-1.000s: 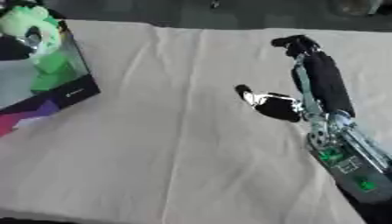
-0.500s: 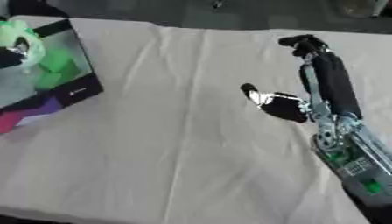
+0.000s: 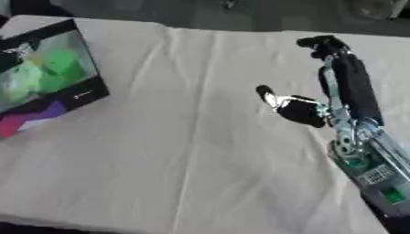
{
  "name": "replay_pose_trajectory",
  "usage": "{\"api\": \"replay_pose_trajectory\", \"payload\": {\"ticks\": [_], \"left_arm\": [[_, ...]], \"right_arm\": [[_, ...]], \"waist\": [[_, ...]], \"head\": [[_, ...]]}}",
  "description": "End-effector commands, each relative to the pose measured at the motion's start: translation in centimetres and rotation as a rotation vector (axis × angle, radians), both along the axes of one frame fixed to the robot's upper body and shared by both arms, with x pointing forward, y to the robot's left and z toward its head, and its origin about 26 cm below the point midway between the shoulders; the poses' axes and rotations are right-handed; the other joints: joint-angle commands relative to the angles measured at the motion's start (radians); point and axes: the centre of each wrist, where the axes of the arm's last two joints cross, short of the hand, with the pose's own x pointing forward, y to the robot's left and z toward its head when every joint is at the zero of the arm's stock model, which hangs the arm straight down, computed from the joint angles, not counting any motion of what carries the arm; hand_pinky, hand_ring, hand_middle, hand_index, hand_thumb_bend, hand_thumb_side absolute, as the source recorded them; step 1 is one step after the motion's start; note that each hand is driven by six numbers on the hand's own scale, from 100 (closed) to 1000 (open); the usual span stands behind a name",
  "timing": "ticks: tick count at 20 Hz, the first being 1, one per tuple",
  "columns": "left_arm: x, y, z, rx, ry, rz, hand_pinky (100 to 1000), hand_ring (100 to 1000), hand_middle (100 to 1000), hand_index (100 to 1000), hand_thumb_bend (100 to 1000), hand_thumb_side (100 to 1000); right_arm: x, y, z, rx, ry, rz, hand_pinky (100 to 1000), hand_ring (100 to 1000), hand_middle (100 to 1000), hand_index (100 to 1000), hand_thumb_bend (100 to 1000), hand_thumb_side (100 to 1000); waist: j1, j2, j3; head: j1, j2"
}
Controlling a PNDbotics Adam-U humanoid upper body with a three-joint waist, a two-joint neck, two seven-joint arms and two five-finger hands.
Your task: Pick up the objects with one hand, pass them to the other hand, and then place them into the box on the other side of the table.
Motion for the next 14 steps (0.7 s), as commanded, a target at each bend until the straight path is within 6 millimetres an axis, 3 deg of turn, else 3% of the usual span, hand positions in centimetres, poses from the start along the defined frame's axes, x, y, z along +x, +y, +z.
{"api": "replay_pose_trajectory", "payload": {"ticks": [1, 6, 9, 11, 14], "left_arm": [[-0.1, 0.7, 1.5, 0.015, -0.053, 0.022, 997, 805, 809, 817, 462, 722], [-0.3, 0.6, 2.0, 0.0, -0.097, 0.035, 1000, 782, 788, 795, 349, 683], [-0.8, 0.3, 3.3, -0.051, -0.179, 0.024, 1000, 736, 732, 728, 155, 546], [-1.3, -0.2, 3.9, -0.101, -0.242, -0.003, 1000, 707, 717, 720, 105, 563], [-2.2, -1.3, 4.1, -0.167, -0.329, -0.063, 1000, 705, 748, 732, 100, 605]], "right_arm": [[-0.2, -0.3, 0.9, -0.003, -0.036, -0.006, 624, 755, 776, 806, 614, 354], [-0.2, -0.5, 0.8, 0.005, -0.041, -0.018, 618, 754, 778, 806, 612, 348], [-0.2, -0.9, 0.9, 0.027, -0.059, -0.033, 601, 748, 787, 809, 615, 343], [-0.1, -1.4, 1.2, 0.052, -0.087, -0.04, 592, 751, 795, 812, 609, 334], [-0.1, -2.2, 1.2, 0.107, -0.118, -0.058, 586, 758, 806, 822, 591, 315]], "waist": [[-0.009, -0.022, 0.001], [-0.009, -0.021, 0.001], [-0.01, -0.021, 0.003], [-0.012, -0.021, 0.003], [-0.015, -0.02, 0.002]], "head": [[-0.003, -0.001], [-0.008, -0.001], [-0.021, -0.001], [-0.031, -0.001], [-0.041, -0.001]]}}
